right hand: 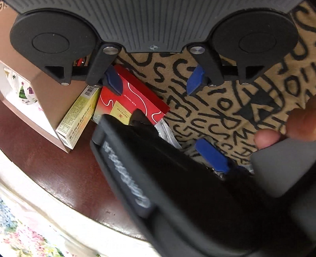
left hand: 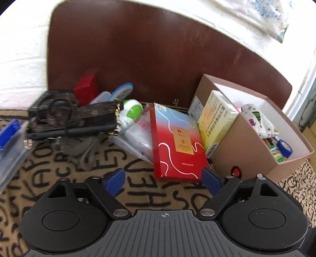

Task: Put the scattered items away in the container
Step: 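Grasp the upright red-and-white box with the left gripper, then lay the red-and-white box flat on the table and open the left gripper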

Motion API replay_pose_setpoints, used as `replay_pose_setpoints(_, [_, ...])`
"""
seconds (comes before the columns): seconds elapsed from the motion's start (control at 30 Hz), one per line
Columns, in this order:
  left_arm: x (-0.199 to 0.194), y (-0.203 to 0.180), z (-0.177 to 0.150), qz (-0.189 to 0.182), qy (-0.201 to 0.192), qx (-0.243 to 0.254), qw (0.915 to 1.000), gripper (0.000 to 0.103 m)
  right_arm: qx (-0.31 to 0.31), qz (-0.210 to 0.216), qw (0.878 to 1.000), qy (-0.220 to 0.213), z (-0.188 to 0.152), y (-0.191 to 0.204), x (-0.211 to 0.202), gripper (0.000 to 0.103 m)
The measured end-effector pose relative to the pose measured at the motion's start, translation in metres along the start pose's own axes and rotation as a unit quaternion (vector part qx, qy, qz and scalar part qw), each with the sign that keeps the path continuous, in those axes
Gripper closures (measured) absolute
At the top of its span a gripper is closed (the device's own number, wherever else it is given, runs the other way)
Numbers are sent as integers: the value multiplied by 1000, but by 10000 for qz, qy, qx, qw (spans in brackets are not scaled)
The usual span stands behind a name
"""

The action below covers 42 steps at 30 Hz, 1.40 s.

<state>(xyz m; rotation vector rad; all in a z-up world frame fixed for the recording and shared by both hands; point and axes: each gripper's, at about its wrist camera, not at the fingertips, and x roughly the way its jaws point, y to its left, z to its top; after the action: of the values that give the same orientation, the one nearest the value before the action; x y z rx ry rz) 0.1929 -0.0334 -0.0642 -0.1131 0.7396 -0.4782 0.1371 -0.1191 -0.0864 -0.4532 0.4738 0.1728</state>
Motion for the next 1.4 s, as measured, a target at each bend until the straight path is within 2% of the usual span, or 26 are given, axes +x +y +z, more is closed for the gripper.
replay_pose_setpoints(0.17, [32, 8, 7, -149, 260, -89, 9995, 17, -209, -76, 9997, 107, 0, 1, 17, 33])
replay_pose_setpoints(0.3, [51, 11, 10, -353, 425, -180, 9983, 18, -338, -189, 9992, 120, 2, 0, 27, 33])
replay_pose_setpoints(0.47, [69, 9, 11, -579, 657, -174, 9960, 28, -597, -438, 9972, 95, 2, -1, 36, 34])
replay_pose_setpoints(0.5, [71, 9, 11, -632, 660, -180, 9957, 31, -615, -460, 9970, 98, 2, -2, 38, 37])
replay_pose_setpoints(0.53, [71, 9, 12, -647, 670, -204, 9954, 41, -615, -458, 9970, 97, 2, -3, 39, 40])
replay_pose_setpoints(0.7, [58, 7, 11, -660, 641, -186, 9956, 56, -783, -423, 9960, 19, 1, -4, 31, 52])
replay_pose_setpoints(0.87, [26, -5, -4, -488, 520, -78, 9974, 62, -864, -262, 9958, -148, -3, -3, 1, 57])
replay_pose_setpoints(0.97, [5, -9, -19, -435, 494, -174, 9977, 66, -788, -59, 9966, -220, -7, -3, -23, 58])
replay_pose_setpoints(1.17, [-44, -13, -58, -334, 571, -416, 9969, 67, -841, 479, 9947, -342, -25, 7, -79, 58])
replay_pose_setpoints(1.3, [-72, -13, -93, -274, 680, -606, 9955, 63, -819, 973, 9913, -343, -40, 12, -116, 57])
replay_pose_setpoints(1.33, [-76, -13, -101, -233, 732, -641, 9950, 56, -757, 1146, 9900, -328, -44, 12, -124, 58])
replay_pose_setpoints(1.4, [-83, -11, -115, 29, 828, -638, 9945, 33, -621, 1535, 9859, -244, -52, 11, -136, 51])
